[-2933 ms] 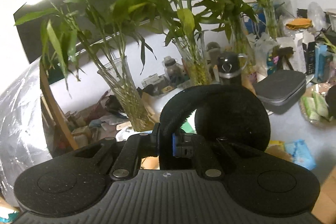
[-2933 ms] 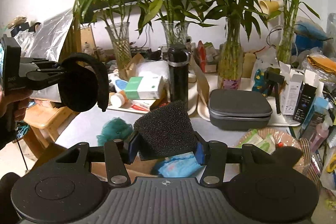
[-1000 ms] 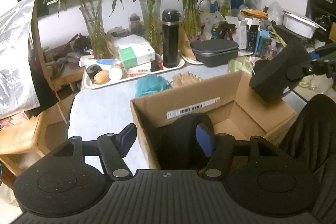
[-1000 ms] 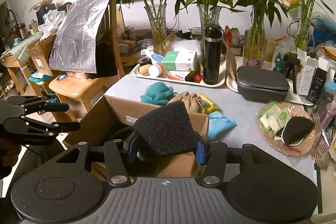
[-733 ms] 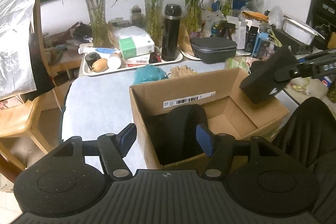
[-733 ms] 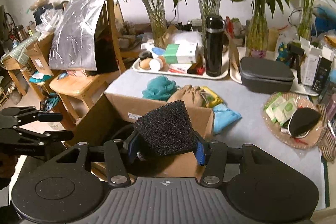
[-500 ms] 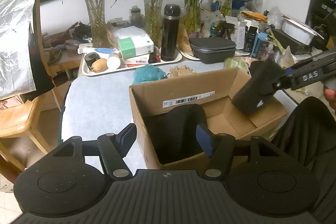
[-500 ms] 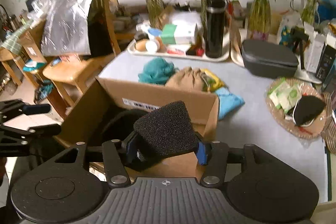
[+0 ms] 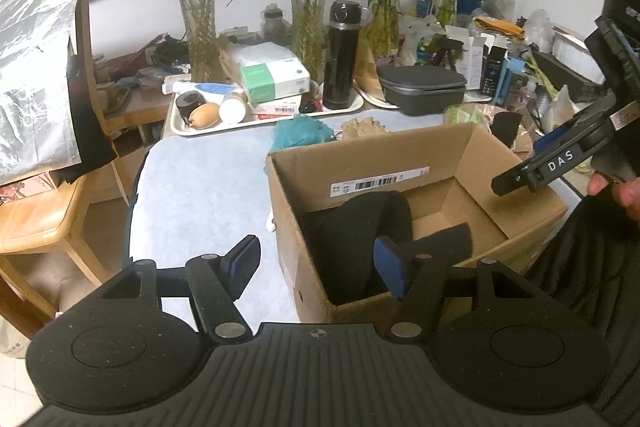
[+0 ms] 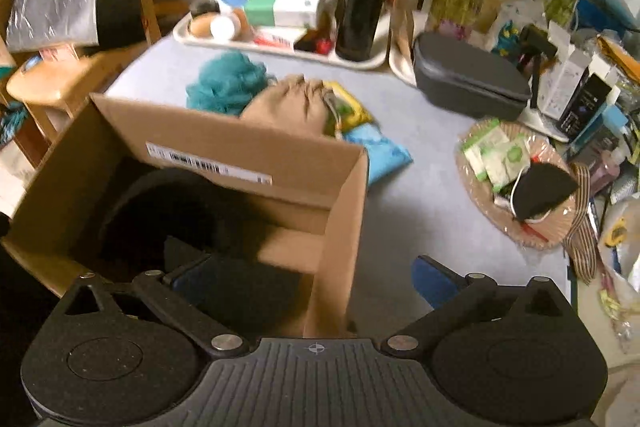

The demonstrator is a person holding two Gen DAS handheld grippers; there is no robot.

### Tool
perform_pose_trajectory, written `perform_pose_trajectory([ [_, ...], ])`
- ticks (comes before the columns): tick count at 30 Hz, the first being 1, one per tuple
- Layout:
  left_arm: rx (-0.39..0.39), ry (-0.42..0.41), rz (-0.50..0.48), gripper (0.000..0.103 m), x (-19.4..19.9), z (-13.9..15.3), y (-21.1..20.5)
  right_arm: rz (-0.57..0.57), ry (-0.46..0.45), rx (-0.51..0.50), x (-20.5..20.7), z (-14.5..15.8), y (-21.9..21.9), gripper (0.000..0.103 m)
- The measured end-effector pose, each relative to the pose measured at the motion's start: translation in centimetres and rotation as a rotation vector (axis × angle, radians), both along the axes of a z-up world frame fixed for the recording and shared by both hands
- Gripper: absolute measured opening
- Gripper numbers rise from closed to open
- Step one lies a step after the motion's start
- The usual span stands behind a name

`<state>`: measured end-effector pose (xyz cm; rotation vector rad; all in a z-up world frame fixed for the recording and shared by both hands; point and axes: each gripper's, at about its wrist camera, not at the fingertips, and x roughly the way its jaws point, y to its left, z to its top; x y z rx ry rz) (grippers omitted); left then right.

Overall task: Organize soft objects
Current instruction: 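Lower the earmuffs and sponge into the box and open both tools, then withdraw both tools from the box toward the remaining soft items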

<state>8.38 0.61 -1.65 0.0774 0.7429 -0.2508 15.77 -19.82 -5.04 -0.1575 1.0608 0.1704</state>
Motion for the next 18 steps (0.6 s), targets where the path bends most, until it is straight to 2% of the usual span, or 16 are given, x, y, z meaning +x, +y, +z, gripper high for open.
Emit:
perform_pose_trajectory([
  [5, 0.003, 0.004, 0.012, 0.062, 0.2, 0.0, 0.2, 0.028, -0.025, 0.103, -0.6, 0.6, -0.2, 0.103],
  [12, 0.004, 0.007, 0.014, 0.062, 0.4, 0.1, 0.1, 0.042, -0.085, 0.097, -1.0, 2.4, 0.2, 0.103],
  [18, -0.003, -0.003, 0.022, 0.062, 0.7, 0.4, 0.2, 0.079, -0.198, 0.088, -2.5, 5.2, 0.6, 0.103],
])
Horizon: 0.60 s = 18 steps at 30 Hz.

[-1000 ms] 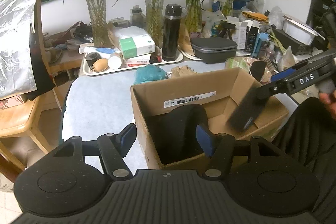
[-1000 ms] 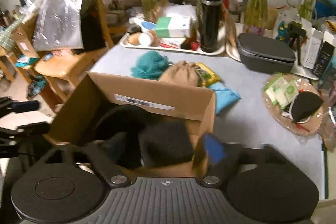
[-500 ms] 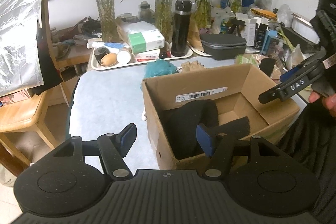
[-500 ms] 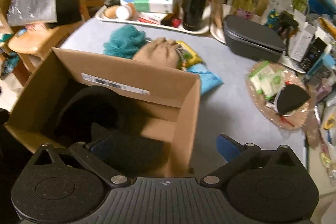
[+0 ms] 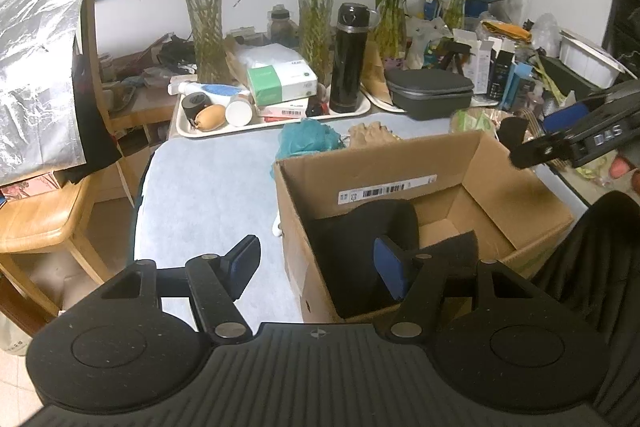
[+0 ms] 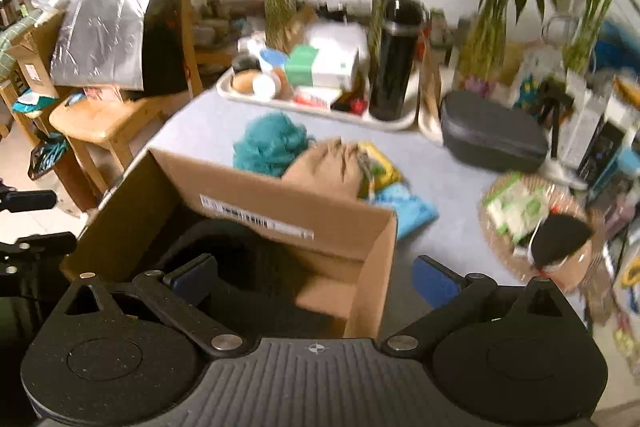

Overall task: Organize soft objects
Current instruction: 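Withdraw both tools from the box toward the remaining soft items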

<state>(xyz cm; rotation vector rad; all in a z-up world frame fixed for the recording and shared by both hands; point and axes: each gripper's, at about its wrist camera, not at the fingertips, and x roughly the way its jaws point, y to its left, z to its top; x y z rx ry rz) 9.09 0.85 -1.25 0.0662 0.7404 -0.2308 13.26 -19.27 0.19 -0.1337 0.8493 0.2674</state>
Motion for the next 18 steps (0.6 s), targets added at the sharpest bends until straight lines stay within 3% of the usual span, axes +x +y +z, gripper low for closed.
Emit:
perform_pose_trajectory([
  [6, 0.000, 0.010, 0.022, 0.062, 0.7, 0.0, 0.5, 0.007, -0.113, -0.030, -1.4, 3.4, 0.5, 0.103],
  [18, 0.022, 0.005, 0.025, 0.062, 1.6, 0.1, 0.5, -0.040, -0.214, -0.168, -3.2, 6.5, 1.0, 0.103],
])
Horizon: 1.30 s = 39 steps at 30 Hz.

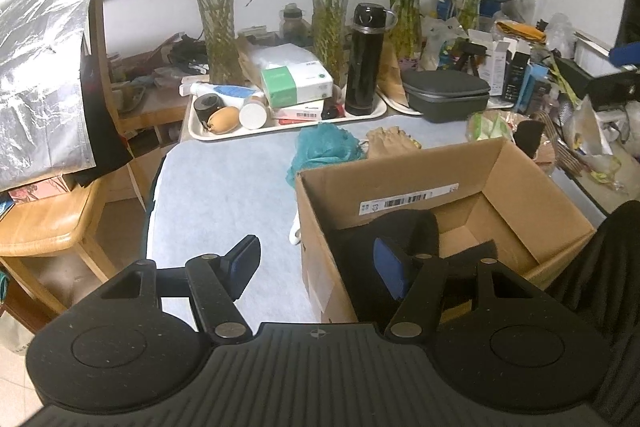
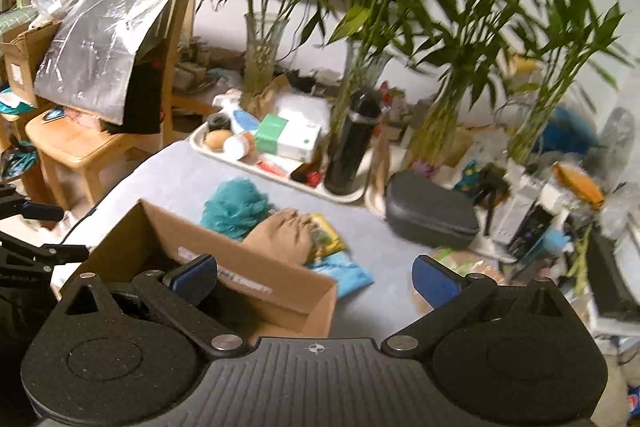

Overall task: Organize soft objects
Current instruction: 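Withdraw both tools from the box toward the remaining soft items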

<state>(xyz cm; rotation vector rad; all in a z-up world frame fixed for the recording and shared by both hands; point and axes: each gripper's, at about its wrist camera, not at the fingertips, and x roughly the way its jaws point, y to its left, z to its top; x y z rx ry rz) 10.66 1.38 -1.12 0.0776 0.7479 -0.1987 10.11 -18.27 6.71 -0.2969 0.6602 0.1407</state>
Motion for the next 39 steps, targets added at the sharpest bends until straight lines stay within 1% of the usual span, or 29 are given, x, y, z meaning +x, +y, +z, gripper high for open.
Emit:
perform_pose_trajectory([
  [8, -0.010, -0.004, 0.016, 0.062, 0.9, 0.2, 0.2, -0.004, -0.072, -0.035, -0.2, 1.5, 0.0, 0.103],
  [13, -0.013, -0.004, 0.025, 0.062, 1.7, 0.3, 0.4, 0.007, -0.103, -0.034, 0.1, 2.2, 0.0, 0.103],
  [16, -0.015, -0.005, 0.028, 0.062, 2.3, 0.4, 0.5, 0.013, -0.113, -0.035, 0.4, 2.4, 0.1, 0.103],
  [18, -0.019, -0.005, 0.029, 0.062, 2.8, 0.5, 0.7, 0.023, -0.100, -0.033, 1.0, 2.2, 0.0, 0.103],
  [20, -0.020, -0.007, 0.032, 0.062, 3.4, 0.5, 0.7, 0.048, -0.061, -0.038, 1.8, 1.6, -0.1, 0.103],
  [22, -0.021, -0.013, 0.035, 0.062, 4.0, 0.6, 0.8, 0.062, -0.047, -0.042, 2.5, 0.9, -0.4, 0.103],
  [30, -0.024, -0.034, 0.053, 0.062, 6.8, 1.0, 1.6, 0.082, 0.024, 0.009, 5.8, -1.8, -2.4, 0.103],
  [35, -0.010, -0.031, 0.044, 0.062, 8.5, 0.7, 1.6, 0.015, 0.074, -0.038, 8.8, -4.6, -3.4, 0.103],
  [39, -0.011, -0.032, 0.035, 0.062, 9.5, 0.5, 1.7, -0.039, 0.117, -0.043, 11.3, -6.8, -4.5, 0.103],
])
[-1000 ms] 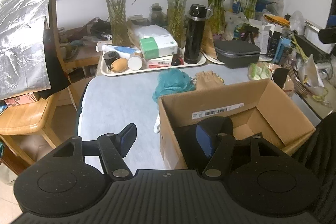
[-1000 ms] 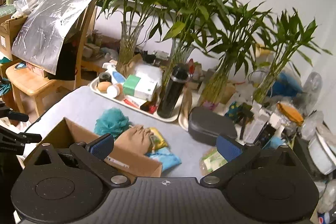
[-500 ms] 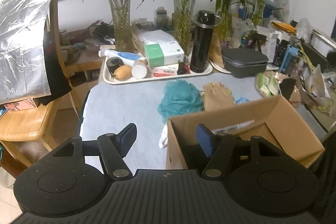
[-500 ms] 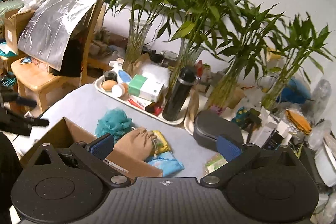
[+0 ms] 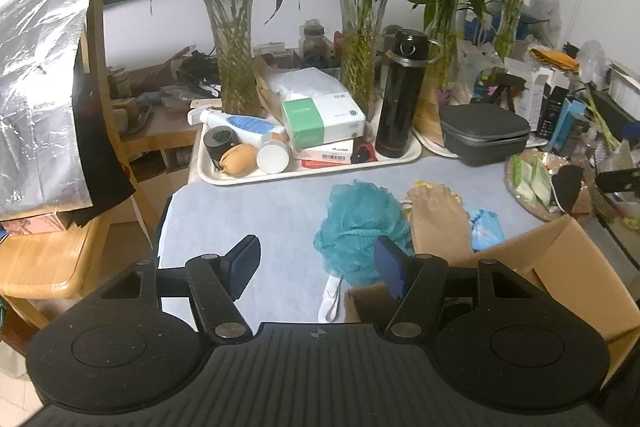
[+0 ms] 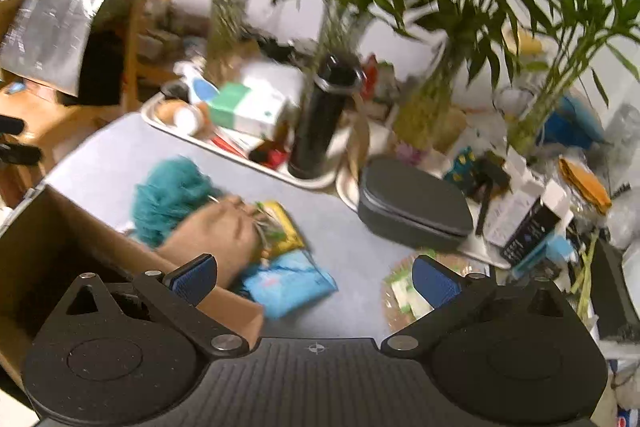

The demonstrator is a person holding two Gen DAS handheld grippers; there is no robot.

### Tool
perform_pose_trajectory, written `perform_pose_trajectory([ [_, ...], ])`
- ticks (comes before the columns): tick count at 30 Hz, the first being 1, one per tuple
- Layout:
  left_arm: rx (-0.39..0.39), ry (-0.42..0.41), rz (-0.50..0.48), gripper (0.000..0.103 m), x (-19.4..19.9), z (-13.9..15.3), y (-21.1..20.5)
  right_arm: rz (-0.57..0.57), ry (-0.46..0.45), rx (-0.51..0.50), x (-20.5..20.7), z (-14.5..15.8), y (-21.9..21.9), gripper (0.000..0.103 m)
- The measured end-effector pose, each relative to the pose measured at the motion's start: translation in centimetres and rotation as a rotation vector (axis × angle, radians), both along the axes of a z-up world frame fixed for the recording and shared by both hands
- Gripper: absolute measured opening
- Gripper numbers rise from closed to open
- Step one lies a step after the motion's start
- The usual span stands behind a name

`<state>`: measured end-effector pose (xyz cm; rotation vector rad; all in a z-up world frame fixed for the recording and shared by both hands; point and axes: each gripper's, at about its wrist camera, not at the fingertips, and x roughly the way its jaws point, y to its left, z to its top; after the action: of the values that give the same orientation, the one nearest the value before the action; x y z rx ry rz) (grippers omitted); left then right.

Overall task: Organize soft objects
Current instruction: 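Withdraw both tools from the box toward the remaining soft items, then lower the right tool onto the blue wet-wipes packet and grasp it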

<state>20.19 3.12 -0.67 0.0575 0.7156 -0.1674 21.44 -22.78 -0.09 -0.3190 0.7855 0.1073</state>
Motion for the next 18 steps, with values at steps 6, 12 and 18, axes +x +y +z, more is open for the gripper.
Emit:
perform_pose_trajectory([
  [6, -0.003, 0.010, 0.001, 0.062, 1.6, -0.5, 0.3, -0.092, 0.097, 0.118, 4.0, -2.9, -2.3, 0.103],
  [12, -0.018, 0.023, -0.009, 0.062, 2.4, -1.1, 0.5, -0.149, 0.177, 0.201, 6.8, -5.7, -3.6, 0.103],
  [18, -0.044, 0.042, -0.022, 0.062, 2.9, -2.1, 0.6, -0.169, 0.178, 0.303, 8.6, -7.6, -4.8, 0.103],
])
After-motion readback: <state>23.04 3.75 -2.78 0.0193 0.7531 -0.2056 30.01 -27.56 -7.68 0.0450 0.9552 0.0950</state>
